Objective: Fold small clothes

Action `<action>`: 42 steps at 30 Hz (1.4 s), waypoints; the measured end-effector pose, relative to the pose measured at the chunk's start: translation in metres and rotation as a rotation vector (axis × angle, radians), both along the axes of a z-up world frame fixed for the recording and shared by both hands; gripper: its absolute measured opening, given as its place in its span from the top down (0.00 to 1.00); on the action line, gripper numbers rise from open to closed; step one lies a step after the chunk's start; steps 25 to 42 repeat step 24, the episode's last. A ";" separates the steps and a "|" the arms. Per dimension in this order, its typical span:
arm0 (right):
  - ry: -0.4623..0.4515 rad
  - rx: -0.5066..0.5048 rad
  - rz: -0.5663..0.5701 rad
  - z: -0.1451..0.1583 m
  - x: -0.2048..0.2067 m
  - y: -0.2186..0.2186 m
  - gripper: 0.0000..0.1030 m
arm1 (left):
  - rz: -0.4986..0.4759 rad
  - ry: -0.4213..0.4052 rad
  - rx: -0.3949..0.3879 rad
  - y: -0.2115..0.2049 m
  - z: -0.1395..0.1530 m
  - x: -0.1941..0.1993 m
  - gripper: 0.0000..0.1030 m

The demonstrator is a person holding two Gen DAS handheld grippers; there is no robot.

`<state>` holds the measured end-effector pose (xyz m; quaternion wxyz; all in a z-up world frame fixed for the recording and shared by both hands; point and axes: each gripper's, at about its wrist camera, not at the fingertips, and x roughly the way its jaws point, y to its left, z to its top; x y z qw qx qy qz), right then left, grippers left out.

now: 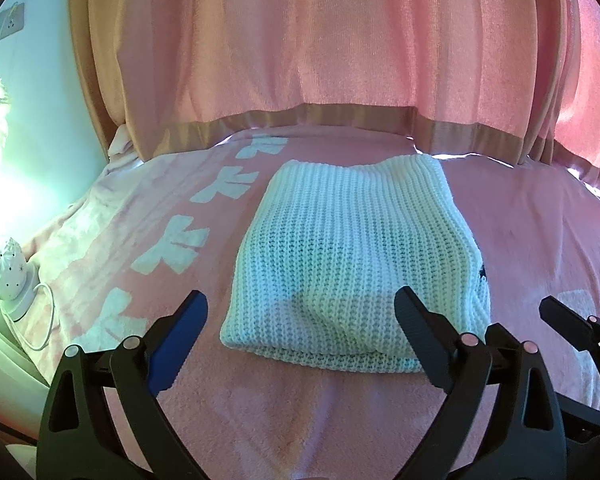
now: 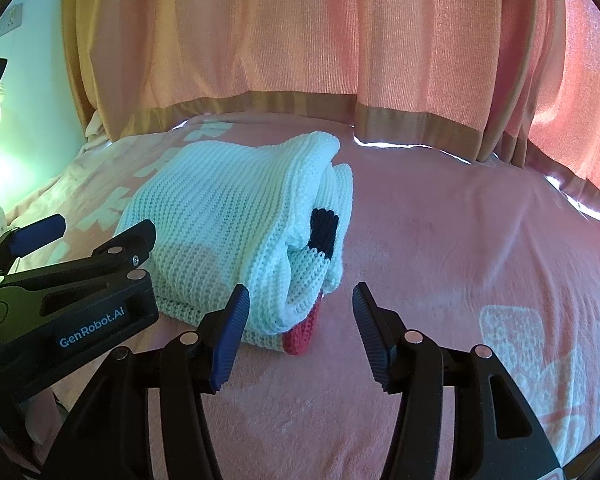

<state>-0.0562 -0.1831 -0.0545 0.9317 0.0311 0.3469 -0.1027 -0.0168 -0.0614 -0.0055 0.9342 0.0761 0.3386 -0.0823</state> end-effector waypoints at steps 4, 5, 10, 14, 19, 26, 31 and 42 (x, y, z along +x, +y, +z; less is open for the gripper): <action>0.001 0.001 -0.001 0.000 0.000 0.000 0.48 | -0.001 -0.001 -0.001 0.000 0.000 0.000 0.11; 0.002 0.002 -0.002 -0.001 0.000 0.000 0.48 | -0.007 -0.002 -0.001 -0.001 0.000 0.000 0.11; -0.001 -0.001 -0.006 -0.001 -0.002 0.002 0.47 | -0.030 -0.014 0.008 -0.007 -0.002 -0.005 0.11; 0.006 -0.009 -0.002 -0.004 -0.003 0.004 0.44 | -0.036 -0.006 0.013 -0.011 -0.004 -0.006 0.10; 0.009 -0.011 0.004 -0.005 -0.003 0.003 0.44 | -0.027 0.007 0.018 -0.012 -0.005 -0.005 0.10; 0.002 -0.011 -0.007 -0.004 -0.004 0.000 0.43 | 0.001 -0.011 0.019 -0.008 -0.003 -0.005 0.10; 0.002 -0.011 -0.007 -0.004 -0.004 0.000 0.43 | 0.001 -0.011 0.019 -0.008 -0.003 -0.005 0.10; 0.002 -0.011 -0.007 -0.004 -0.004 0.000 0.43 | 0.001 -0.011 0.019 -0.008 -0.003 -0.005 0.10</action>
